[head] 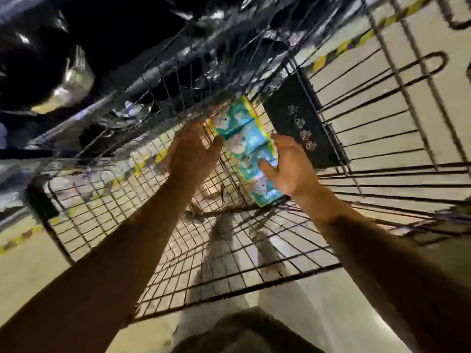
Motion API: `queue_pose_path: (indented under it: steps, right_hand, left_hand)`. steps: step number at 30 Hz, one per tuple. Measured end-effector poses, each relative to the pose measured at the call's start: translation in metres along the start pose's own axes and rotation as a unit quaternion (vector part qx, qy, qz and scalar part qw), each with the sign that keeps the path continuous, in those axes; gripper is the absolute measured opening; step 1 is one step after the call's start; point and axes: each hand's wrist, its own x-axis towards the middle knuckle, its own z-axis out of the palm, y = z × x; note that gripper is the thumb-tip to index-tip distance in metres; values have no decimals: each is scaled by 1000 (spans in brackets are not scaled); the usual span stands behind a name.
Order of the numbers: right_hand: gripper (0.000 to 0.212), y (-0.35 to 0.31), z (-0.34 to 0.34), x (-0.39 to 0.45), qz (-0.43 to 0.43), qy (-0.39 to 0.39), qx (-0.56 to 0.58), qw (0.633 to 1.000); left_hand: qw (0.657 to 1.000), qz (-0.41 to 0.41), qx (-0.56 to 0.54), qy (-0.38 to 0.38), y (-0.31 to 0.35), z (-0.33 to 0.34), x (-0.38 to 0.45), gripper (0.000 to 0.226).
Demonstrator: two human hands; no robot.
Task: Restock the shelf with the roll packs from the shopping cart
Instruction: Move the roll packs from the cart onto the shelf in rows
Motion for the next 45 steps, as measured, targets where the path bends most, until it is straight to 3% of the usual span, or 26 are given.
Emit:
queue_pose_path:
  steps: [8,10,15,18,24,28,30,32,36,39,42,45]
  right_hand:
    - [61,42,67,74,116,-18,-105,988]
    - [61,40,78,78,123,11,-122,985]
    - [83,44,97,78,93,51,-17,994]
    - [84,40,96,83,97,62,21,993]
    - [75,22,100,90,44,81,41,995]
    - [70,-6,99,110,-2,75,52,996]
    - [70,-13,105,124,-6,78,82,994]
    - [75,-12,118,132,37,109,93,989]
    - [78,2,141,144,146,59,60,986]
    - [77,16,143,165,194,69,82,975]
    - [91,21,134,178,264,6,120,957]
    - [98,7,120,170,288,-11,124,949]
  left_hand:
    - [992,88,71,-53,-52,78,99,65]
    - [987,115,88,-63,-61,100,119,66]
    - [984,64,53,-159,-63,123,155,96]
    - [981,44,75,-172,-66,126,166,96]
    - [987,50,96,-121,-85,100,135,85]
    - [994,-94,-24,-57,-107,86,100,77]
    - [992,-120,-26,-35,-120,85,89,69]
    - [989,-139,-31,-26,-133,86,85,66]
    - [981,-176,-64,-41,-143,98,88,66]
    - [975,-201,-79,-49,-143,108,95,68]
    - [973,-205,-89,-60,-137,105,97,74]
    - [953,-242,-167,-69,-130,92,93,61]
